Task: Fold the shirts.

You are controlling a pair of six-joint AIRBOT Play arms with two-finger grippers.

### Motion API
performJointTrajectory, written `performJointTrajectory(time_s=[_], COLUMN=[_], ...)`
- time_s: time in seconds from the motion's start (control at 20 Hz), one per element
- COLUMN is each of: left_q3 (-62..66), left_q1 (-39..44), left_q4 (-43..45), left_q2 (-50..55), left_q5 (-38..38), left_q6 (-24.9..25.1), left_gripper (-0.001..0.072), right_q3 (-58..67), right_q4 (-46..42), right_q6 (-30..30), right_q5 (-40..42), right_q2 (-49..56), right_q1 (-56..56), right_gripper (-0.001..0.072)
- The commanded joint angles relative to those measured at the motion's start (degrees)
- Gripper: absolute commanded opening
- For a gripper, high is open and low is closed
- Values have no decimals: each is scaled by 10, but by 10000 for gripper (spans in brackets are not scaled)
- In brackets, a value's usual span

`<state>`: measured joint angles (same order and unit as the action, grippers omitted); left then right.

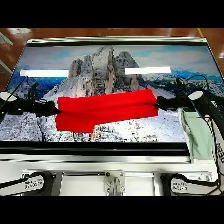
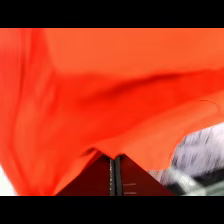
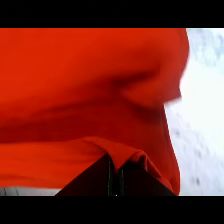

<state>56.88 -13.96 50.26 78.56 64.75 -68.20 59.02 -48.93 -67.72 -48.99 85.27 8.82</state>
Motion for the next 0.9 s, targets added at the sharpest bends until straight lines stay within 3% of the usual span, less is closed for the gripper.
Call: performJointTrajectory(time_s=[0.0,0.5,0.7,0.85], left_q3=[70,131,131,131], left_q1=[2,1,2,11], left_q4=[-45,-70,-131,-132], left_q2=[76,163,163,173], left_q5=[-13,-52,-90,-106], left_q6=[0,2,44,43], left_gripper=[37,37,37,37], right_q3=[81,142,142,142], right_q4=[5,25,54,56], right_q6=[-30,-55,-51,-53], right_q5=[61,107,130,132], right_q2=[65,147,147,156], right_q1=[-26,-30,-30,-30], right_gripper=[60,61,61,62])
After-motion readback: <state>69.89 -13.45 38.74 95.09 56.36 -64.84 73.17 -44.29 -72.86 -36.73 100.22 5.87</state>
